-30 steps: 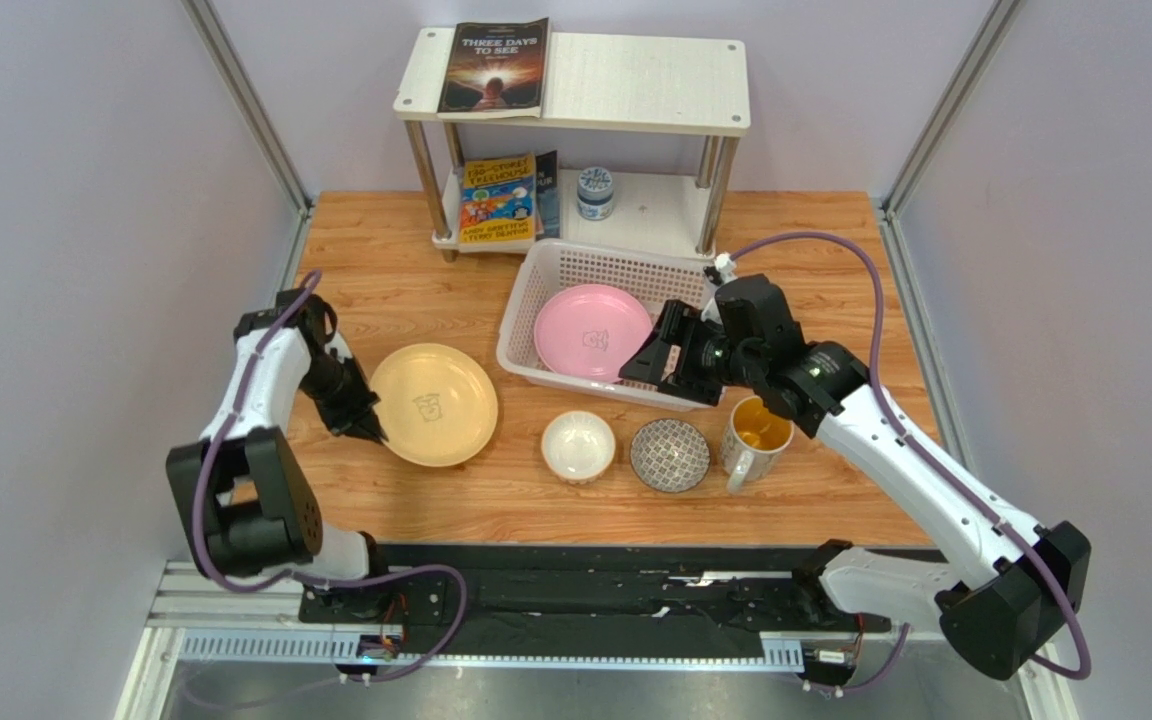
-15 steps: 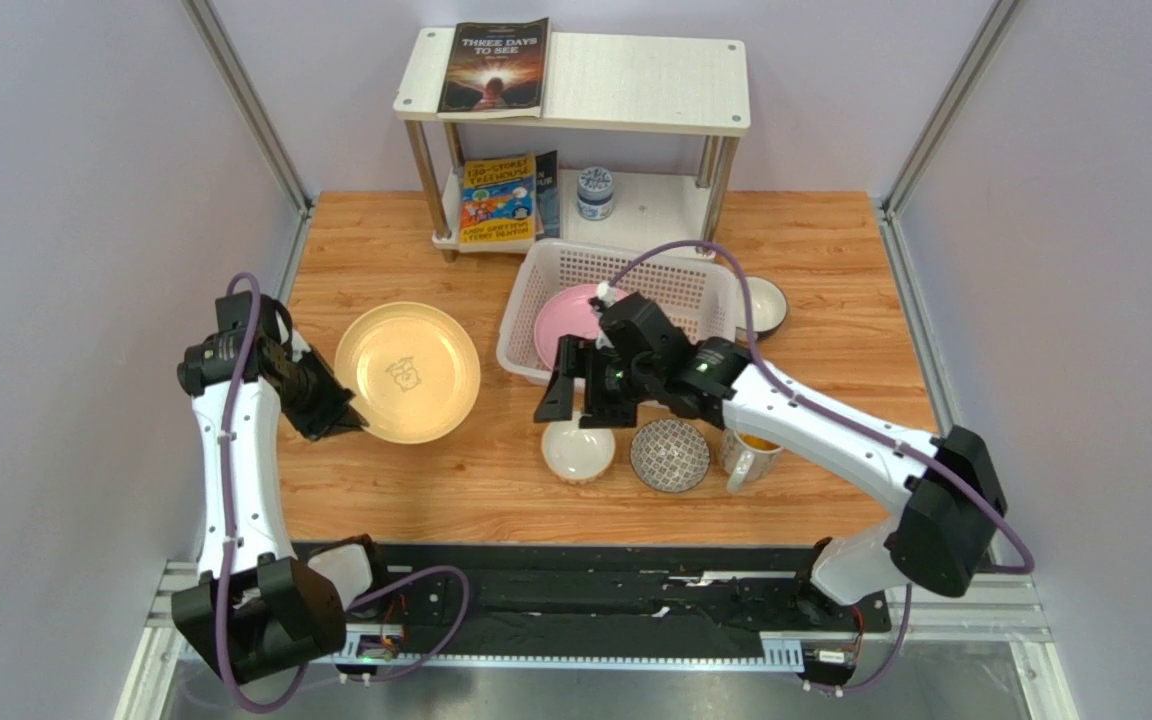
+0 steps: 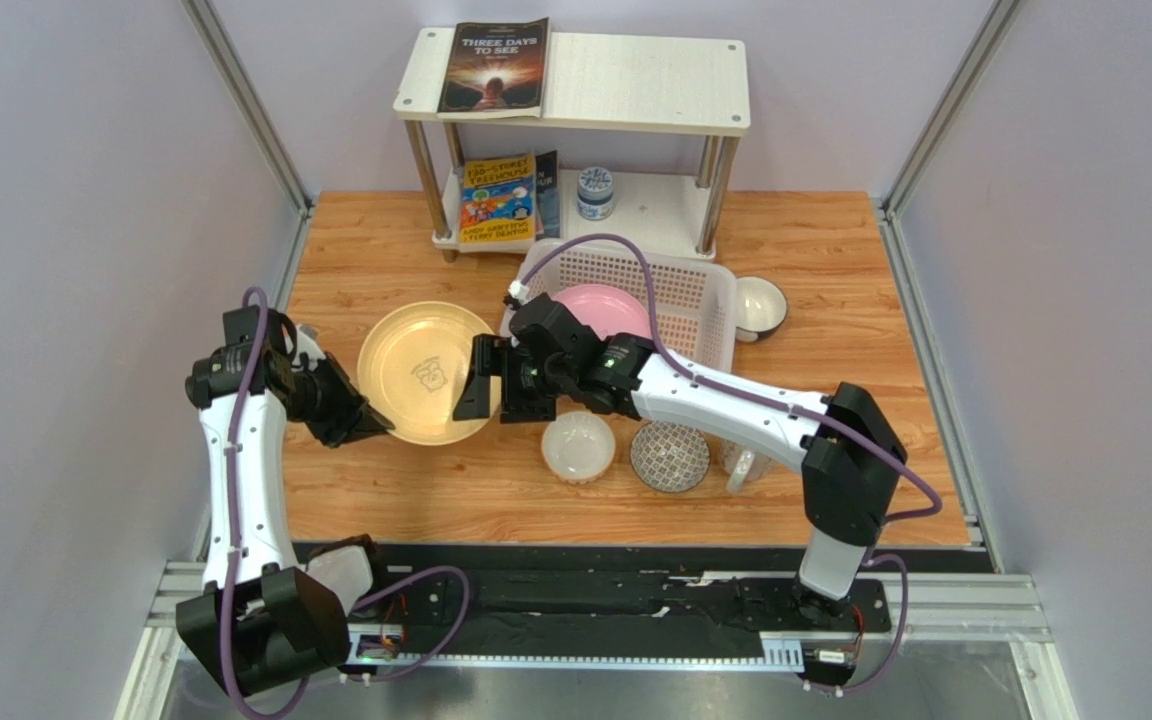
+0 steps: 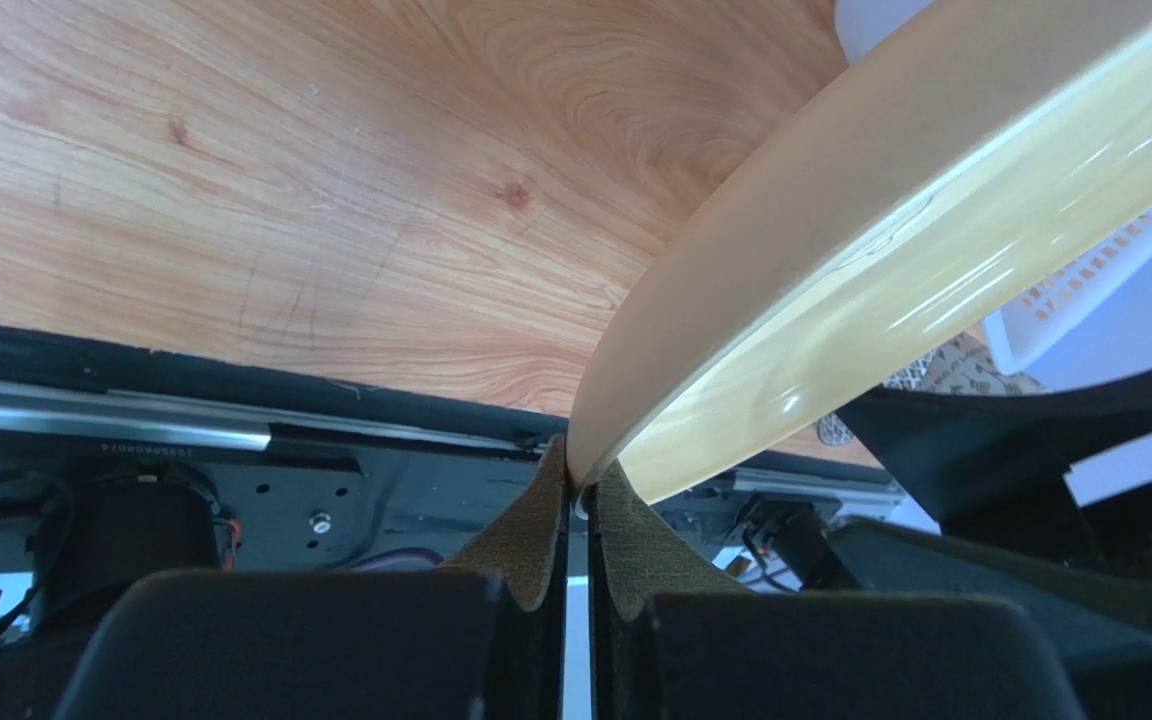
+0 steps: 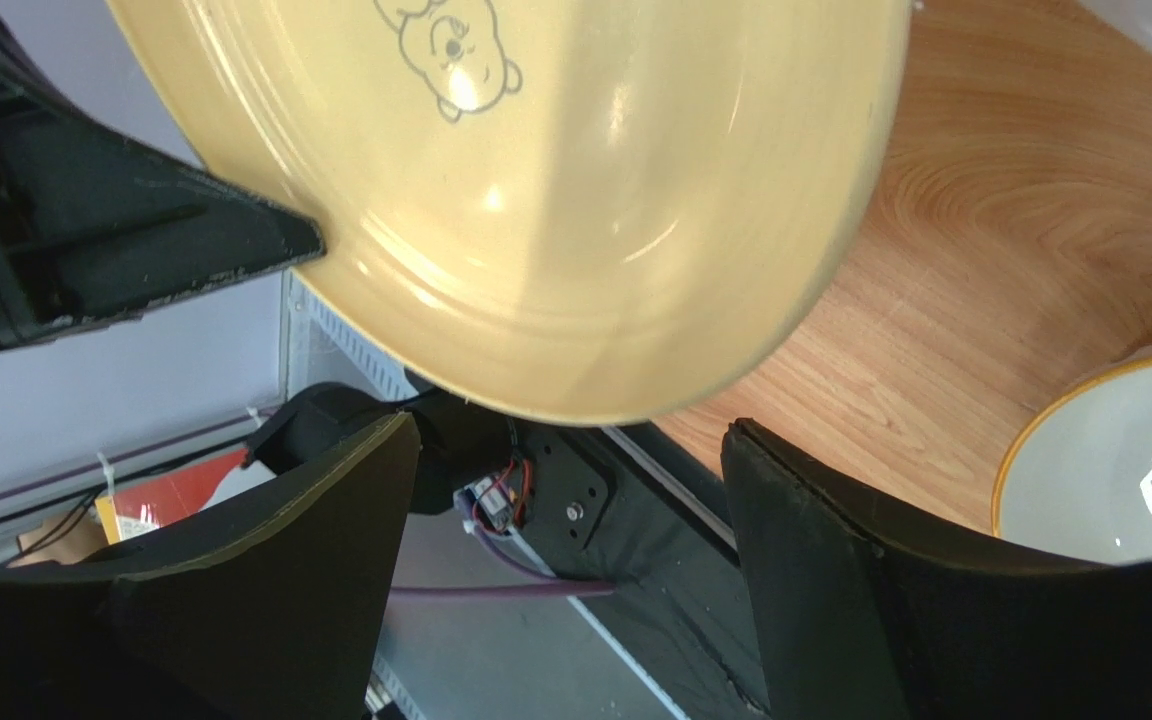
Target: Place the mixed dishes into the plastic bin
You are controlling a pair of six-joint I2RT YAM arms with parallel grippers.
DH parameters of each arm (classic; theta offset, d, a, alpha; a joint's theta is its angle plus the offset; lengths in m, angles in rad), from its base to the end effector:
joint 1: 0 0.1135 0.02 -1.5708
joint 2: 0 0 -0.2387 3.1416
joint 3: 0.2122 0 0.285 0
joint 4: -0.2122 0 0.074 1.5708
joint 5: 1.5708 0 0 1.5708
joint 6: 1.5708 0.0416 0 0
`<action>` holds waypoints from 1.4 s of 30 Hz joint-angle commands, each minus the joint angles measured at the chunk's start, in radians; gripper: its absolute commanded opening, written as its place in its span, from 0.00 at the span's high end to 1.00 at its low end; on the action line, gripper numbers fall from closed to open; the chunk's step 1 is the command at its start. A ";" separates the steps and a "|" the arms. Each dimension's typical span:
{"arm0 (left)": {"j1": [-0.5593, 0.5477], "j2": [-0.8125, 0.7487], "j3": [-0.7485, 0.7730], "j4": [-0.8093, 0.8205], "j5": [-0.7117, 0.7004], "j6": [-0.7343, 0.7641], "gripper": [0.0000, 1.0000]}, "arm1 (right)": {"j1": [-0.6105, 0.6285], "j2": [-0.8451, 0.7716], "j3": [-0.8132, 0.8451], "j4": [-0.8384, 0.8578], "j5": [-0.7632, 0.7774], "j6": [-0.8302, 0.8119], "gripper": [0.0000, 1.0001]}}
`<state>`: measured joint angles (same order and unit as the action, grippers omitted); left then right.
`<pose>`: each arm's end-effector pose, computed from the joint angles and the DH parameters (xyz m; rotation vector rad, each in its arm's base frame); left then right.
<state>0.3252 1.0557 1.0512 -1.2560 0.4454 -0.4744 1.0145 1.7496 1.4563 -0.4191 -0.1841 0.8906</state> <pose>0.2098 0.0518 0.2738 -0.9961 2.6116 -0.6634 0.2224 0.3721 0.2502 -0.2674 2.5581 1.0958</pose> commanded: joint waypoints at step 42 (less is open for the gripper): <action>0.005 -0.017 0.056 0.010 -0.090 -0.023 0.51 | -0.398 -0.346 -0.071 -0.180 0.135 -0.008 1.00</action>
<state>0.3244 1.0542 1.0859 -1.2419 0.3740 -0.4854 0.7609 1.4757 1.3613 -0.5461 -0.0113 0.9123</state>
